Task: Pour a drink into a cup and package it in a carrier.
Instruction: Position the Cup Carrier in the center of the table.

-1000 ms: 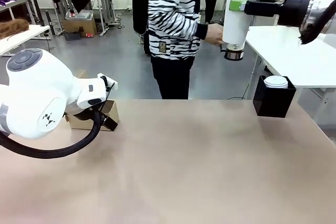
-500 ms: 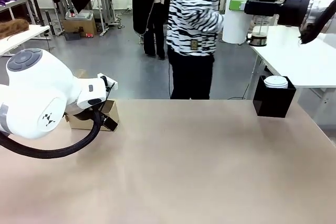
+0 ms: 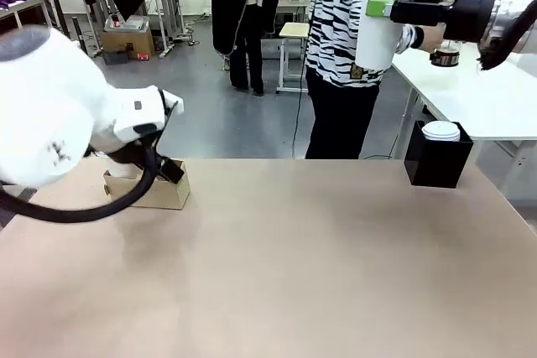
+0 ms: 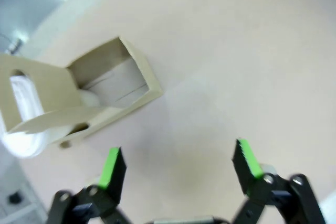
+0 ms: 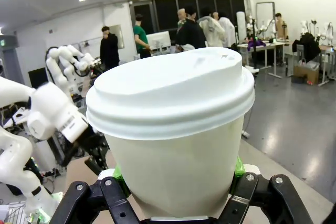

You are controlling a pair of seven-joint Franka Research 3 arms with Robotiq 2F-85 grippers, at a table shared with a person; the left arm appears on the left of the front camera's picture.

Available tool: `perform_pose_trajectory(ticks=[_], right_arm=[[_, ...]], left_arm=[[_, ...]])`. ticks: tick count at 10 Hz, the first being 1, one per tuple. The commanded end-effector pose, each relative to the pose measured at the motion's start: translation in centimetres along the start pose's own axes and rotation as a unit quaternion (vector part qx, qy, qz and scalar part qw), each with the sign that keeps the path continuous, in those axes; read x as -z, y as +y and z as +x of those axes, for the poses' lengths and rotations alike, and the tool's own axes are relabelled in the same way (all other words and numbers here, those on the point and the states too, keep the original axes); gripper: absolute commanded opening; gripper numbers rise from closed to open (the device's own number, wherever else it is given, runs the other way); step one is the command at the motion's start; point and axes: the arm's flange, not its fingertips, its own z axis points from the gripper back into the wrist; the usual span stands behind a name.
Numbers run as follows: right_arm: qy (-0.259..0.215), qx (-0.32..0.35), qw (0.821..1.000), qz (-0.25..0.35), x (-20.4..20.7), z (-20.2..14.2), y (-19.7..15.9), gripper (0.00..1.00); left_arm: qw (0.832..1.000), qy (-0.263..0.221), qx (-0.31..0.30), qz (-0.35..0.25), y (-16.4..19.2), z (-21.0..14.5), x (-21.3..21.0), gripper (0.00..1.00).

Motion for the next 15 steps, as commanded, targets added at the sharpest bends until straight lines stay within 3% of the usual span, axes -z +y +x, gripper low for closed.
perform_pose_trajectory(ticks=[1, 3, 5, 9, 12, 13, 15], right_arm=[[-0.011, -0.01, 1.0, 0.002, 0.3, 0.3, -0.1, 0.8], [-0.011, -0.01, 1.0, 0.002, 0.3, 0.3, -0.1, 0.8], [-0.011, -0.01, 1.0, 0.002, 0.3, 0.3, -0.1, 0.8], [-0.011, -0.01, 1.0, 0.002, 0.3, 0.3, -0.1, 0.8], [-0.011, -0.01, 1.0, 0.002, 0.3, 0.3, -0.1, 0.8], [-0.011, -0.01, 1.0, 0.002, 0.3, 0.3, -0.1, 0.8], [-0.011, -0.01, 1.0, 0.002, 0.3, 0.3, -0.1, 0.8]], left_arm=[[0.998, 0.035, -0.046, 0.01, -0.6, 2.7, -4.6, 1.0], [0.995, 0.041, -0.081, 0.03, 0.8, 5.0, -8.0, 1.0], [0.991, 0.059, -0.114, 0.029, 4.4, 7.1, -8.7, 1.0], [0.975, 0.097, -0.196, 0.032, 10.6, 9.2, -4.2, 1.0], [0.959, 0.118, -0.255, 0.041, 12.7, 9.9, -1.4, 1.0], [0.96, 0.134, -0.243, 0.025, 12.2, 9.7, -1.8, 1.0], [0.968, 0.109, -0.224, 0.021, 12.5, 9.0, -1.0, 1.0]])
